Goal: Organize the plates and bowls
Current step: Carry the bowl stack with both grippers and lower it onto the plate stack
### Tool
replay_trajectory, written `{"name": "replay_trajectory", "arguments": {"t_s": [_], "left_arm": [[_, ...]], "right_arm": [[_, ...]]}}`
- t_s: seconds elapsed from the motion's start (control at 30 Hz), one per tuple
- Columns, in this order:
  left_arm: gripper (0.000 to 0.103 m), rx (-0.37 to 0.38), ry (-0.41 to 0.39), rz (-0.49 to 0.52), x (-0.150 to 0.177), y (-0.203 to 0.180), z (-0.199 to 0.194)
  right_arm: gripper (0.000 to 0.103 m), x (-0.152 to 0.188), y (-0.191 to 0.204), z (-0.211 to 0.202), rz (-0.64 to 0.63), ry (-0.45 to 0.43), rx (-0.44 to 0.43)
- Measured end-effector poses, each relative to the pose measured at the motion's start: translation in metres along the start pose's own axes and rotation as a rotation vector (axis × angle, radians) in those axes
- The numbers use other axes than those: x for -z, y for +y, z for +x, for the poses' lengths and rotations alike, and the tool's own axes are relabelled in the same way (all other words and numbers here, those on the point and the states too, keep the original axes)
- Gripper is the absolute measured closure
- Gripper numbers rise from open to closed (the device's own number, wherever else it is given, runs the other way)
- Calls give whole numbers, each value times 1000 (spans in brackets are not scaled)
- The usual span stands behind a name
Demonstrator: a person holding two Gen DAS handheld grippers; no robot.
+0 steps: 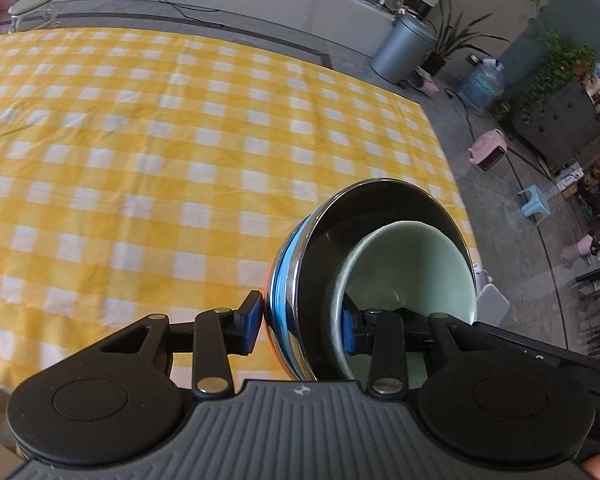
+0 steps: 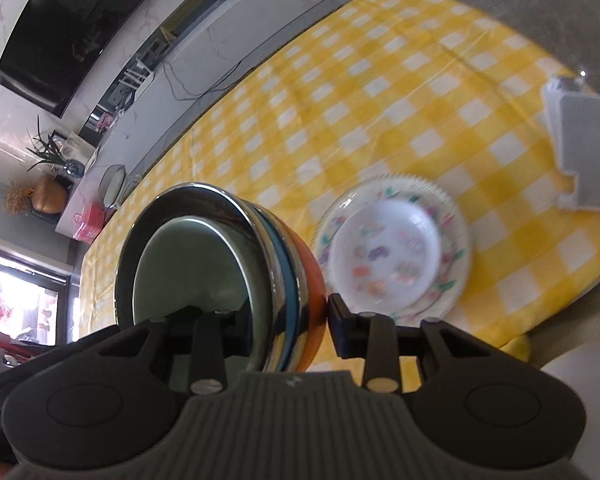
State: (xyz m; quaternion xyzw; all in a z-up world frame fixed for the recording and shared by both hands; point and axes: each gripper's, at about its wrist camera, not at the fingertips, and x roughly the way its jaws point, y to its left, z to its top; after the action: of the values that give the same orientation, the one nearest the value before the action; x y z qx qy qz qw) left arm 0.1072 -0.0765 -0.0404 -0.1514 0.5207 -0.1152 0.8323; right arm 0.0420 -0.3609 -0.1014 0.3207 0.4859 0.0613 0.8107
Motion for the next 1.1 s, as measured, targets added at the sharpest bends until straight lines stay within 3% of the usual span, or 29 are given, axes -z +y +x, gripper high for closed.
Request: {"name": "replay_trajectory", "arguments": {"t_s": [0.37,0.73,1.1], "left_arm": [[60,13,48,28,-9,-34,46],[60,10,116,-10,-10,-29,76],[60,18,127,-27,-9,-27,84]], "right_arm": [[69,-36,-42,-5,29,-17,49],[69,-52,-61,23,49,55,87],[69,-51,-70,32,76,79,94]]}}
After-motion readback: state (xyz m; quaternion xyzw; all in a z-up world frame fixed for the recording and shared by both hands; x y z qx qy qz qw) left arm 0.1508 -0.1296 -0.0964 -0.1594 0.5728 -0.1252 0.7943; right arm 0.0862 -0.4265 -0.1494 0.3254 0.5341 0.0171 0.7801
